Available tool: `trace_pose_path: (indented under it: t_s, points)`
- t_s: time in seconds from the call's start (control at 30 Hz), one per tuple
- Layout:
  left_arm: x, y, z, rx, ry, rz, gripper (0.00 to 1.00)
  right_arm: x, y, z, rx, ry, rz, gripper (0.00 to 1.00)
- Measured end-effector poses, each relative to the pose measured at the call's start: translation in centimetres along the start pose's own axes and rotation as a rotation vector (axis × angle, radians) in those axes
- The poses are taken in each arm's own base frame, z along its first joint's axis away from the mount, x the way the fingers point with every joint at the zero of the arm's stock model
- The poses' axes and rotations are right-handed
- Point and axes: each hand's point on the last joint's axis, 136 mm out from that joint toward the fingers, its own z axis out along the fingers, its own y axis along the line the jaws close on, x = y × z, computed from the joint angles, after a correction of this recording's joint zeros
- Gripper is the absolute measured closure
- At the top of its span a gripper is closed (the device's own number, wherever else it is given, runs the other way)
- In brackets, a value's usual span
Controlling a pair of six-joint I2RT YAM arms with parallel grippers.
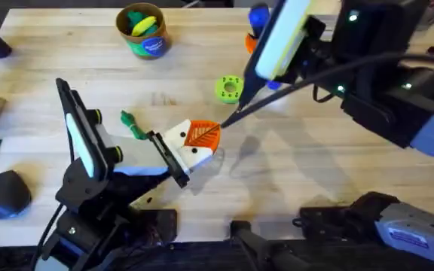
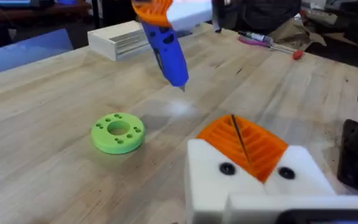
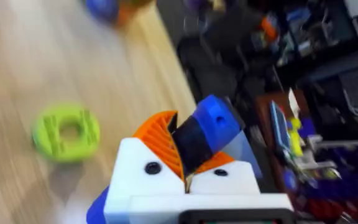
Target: Pick up the gripper from the table and insert it into the empty holder that is missing its gripper. Then pick up a screw, insert it into the mounting hole, and use the screwdriver to tighten it. Finally, clean up the table by picking up the vegetable and placing it into the bucket.
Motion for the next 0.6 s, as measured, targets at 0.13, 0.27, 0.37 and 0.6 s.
trace_pose_path:
  t_s: [0.13, 0.27, 0.37, 0.6]
  points:
    - [0.0, 0.0, 0.0, 0.000, 0.000, 0.000, 0.997, 6.0, 1.7, 1.1, -0.082, 0.212, -0.191, 0.998]
    - [0.0, 0.0, 0.0, 0.000, 0.000, 0.000, 0.997, 10.0, 2.6, 2.1, -0.138, 0.320, -0.303, 0.998]
    - [0.0, 0.0, 0.0, 0.000, 0.000, 0.000, 0.997, 13.9, 3.9, 2.8, -0.229, 0.407, -0.424, 0.998]
    - [0.0, 0.0, 0.0, 0.000, 0.000, 0.000, 0.997, 17.3, 6.5, 3.3, -0.347, 0.472, -0.473, 0.998]
